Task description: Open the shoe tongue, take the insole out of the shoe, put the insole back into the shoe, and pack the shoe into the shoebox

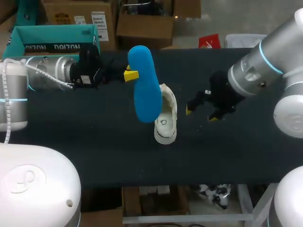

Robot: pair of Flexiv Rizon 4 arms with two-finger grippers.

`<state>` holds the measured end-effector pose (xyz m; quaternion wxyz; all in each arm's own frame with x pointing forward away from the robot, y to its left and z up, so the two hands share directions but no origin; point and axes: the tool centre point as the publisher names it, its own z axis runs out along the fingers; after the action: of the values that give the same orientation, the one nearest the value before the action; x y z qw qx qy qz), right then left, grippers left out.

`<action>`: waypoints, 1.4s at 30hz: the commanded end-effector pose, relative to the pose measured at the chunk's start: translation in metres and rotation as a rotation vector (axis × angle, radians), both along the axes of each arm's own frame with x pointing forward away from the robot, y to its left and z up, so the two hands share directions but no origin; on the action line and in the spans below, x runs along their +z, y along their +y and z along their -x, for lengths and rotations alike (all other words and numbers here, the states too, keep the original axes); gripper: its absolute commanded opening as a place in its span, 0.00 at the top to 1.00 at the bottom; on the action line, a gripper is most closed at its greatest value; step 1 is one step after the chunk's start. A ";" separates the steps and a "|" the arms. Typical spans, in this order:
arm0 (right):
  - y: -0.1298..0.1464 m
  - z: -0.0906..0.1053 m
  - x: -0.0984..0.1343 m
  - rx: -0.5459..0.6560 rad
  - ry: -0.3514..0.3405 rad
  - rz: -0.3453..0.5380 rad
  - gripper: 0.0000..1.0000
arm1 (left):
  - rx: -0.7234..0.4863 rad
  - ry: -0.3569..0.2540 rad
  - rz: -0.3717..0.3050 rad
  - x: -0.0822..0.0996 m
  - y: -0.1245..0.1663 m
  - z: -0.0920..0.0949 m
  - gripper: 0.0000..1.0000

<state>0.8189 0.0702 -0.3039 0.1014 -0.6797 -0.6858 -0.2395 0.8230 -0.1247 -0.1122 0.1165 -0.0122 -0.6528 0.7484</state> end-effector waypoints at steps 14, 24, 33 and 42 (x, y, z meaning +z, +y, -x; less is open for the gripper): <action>0.020 -0.006 0.023 -0.163 0.499 -0.235 0.00 | 0.090 0.011 -0.014 0.001 -0.001 0.003 1.00; 0.023 -0.003 0.034 -0.395 0.702 -0.434 0.00 | 0.090 0.011 -0.014 0.001 -0.001 0.003 1.00; 0.023 -0.003 0.034 -0.395 0.702 -0.434 0.00 | 0.090 0.011 -0.014 0.001 -0.001 0.003 1.00; 0.040 -0.016 0.042 -0.497 0.831 -0.415 0.00 | 0.090 0.011 -0.014 0.001 -0.001 0.003 1.00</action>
<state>0.8224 0.1033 -0.2621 0.4346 -0.8251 -0.3418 -0.1160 0.8205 -0.1246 -0.1108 0.0877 0.0206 -0.6581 0.7476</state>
